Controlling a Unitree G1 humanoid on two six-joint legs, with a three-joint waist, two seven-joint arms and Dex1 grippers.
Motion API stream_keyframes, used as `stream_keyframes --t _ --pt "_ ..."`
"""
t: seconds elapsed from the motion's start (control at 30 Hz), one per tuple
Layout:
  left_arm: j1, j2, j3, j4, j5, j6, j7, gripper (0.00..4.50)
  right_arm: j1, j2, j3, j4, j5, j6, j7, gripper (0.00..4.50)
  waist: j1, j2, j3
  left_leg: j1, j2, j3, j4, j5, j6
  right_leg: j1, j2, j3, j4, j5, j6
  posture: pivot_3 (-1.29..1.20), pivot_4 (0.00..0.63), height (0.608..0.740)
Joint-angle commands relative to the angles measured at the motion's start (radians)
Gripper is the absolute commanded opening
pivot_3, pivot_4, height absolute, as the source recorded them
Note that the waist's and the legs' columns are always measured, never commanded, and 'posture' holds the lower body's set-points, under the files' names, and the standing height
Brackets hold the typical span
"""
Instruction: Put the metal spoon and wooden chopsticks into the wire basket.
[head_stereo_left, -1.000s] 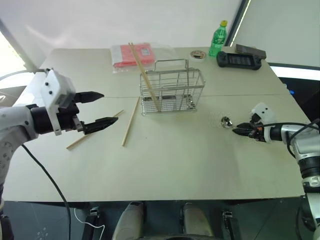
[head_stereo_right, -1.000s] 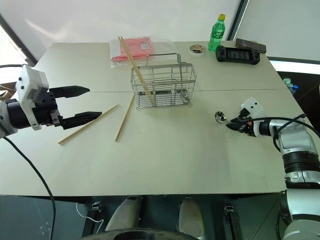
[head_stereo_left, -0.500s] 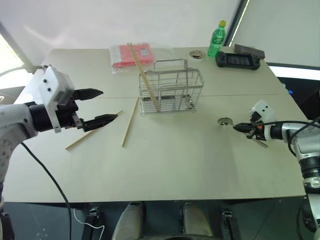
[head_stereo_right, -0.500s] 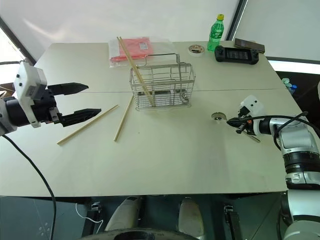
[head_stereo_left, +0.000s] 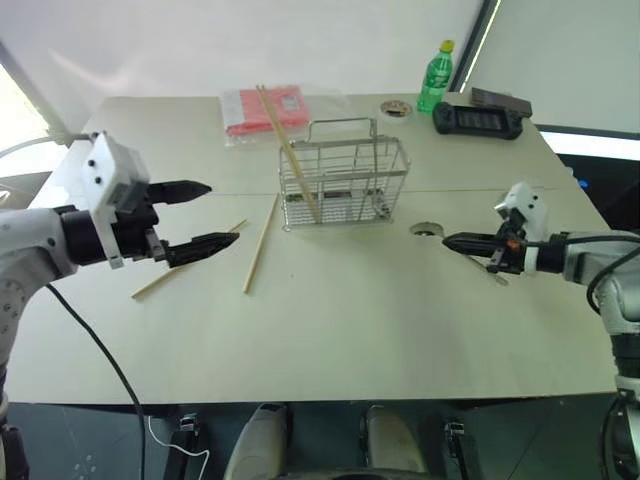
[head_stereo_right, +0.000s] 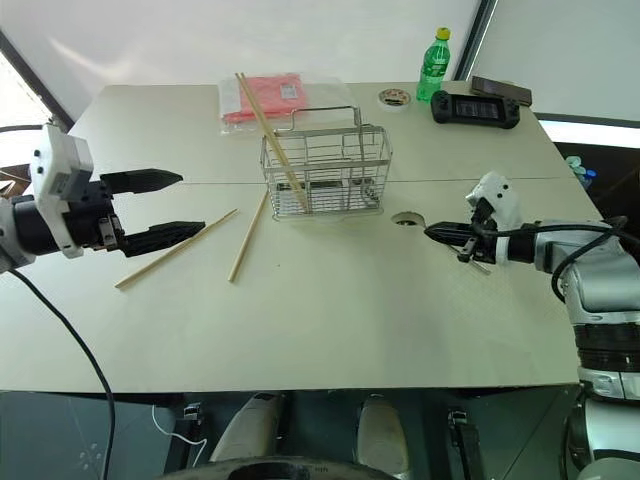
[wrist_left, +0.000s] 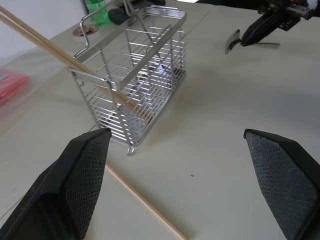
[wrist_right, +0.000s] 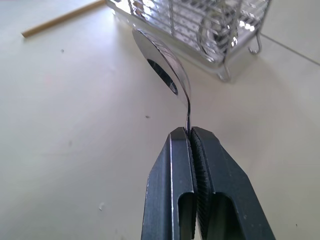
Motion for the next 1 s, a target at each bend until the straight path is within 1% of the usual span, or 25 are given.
stream_keyframes --t 0.03,0.1,0.17,0.3,0.37,0.5,0.53,0.67,0.83,1.0 --pt "-0.031 0.022 0.023 -0.020 -0.024 -0.003 -0.008 4.50 -0.068 -0.006 -0.060 -0.105 0.109 0.076 -0.013 0.03 0.000 0.000 0.000 0.000 0.000 0.000 0.000 0.000 0.000 0.000 0.000 0.000 0.000 0.000 0.000 0.00 0.150 0.721" --pt "-0.039 0.021 0.018 -0.013 -0.019 -0.009 -0.003 4.50 -0.164 0.025 -0.085 -0.128 0.204 0.163 -0.040 0.03 -0.003 0.000 0.001 0.000 0.000 0.000 0.000 0.000 0.000 0.000 0.000 0.000 0.000 0.000 0.000 0.00 0.150 0.721" --pt "-0.043 0.018 0.013 -0.008 -0.013 -0.015 0.002 4.50 -0.275 0.074 -0.095 -0.111 0.255 0.218 -0.099 0.03 -0.008 0.001 0.002 0.000 0.002 0.003 0.000 0.000 0.000 -0.002 0.001 0.002 0.000 0.000 -0.001 0.00 0.150 0.721" --pt "-0.049 0.007 0.007 -0.006 -0.007 -0.021 0.021 4.50 -0.491 0.223 -0.084 0.026 0.235 0.230 -0.283 0.03 -0.006 -0.002 0.001 0.000 0.005 0.004 -0.001 0.000 0.000 -0.003 0.004 0.003 0.000 0.001 -0.001 0.00 0.150 0.721" --pt "-0.049 0.004 0.008 -0.009 -0.005 -0.023 0.028 4.50 -0.560 0.295 -0.073 0.105 0.197 0.179 -0.358 0.03 -0.005 -0.002 0.001 0.000 0.006 0.004 -0.002 0.000 0.000 -0.004 0.005 0.004 0.000 0.001 -0.001 0.00 0.150 0.721" --pt "-0.042 -0.002 0.016 -0.015 0.002 -0.027 0.041 4.50 -0.638 0.405 -0.038 0.255 0.113 0.036 -0.445 0.03 0.000 -0.003 0.002 -0.001 0.006 0.006 -0.002 0.000 0.000 -0.009 0.005 0.006 0.000 0.002 -0.001 0.00 0.150 0.721" --pt "-0.039 -0.002 0.020 -0.018 0.002 -0.028 0.043 4.50 -0.656 0.433 -0.037 0.297 0.098 -0.001 -0.468 0.03 -0.002 -0.003 0.002 -0.001 0.006 0.006 -0.002 0.000 0.000 -0.009 0.005 0.006 0.000 0.003 0.001 0.00 0.150 0.721" --pt "-0.026 -0.002 0.033 -0.034 -0.004 -0.021 0.051 4.50 -0.723 0.520 -0.050 0.457 0.050 -0.154 -0.545 0.03 -0.009 -0.003 0.002 -0.001 0.006 0.012 -0.003 0.000 0.000 -0.011 0.006 0.012 0.005 0.003 0.002 0.00 0.150 0.721" --pt "-0.022 0.008 0.053 -0.043 -0.012 -0.012 0.058 4.50 -0.789 0.568 -0.093 0.617 0.039 -0.291 -0.607 0.03 -0.012 -0.003 0.002 -0.001 0.010 0.013 -0.003 0.000 0.000 -0.014 0.010 0.014 0.010 0.004 0.001 0.00 0.150 0.721" --pt "-0.026 0.011 0.057 -0.044 -0.010 -0.011 0.062 4.50 -0.805 0.590 -0.097 0.659 0.040 -0.331 -0.611 0.03 -0.022 -0.003 0.002 0.000 0.012 0.013 -0.003 0.000 0.000 -0.014 0.013 0.015 0.010 0.005 0.000 0.00 0.150 0.721"
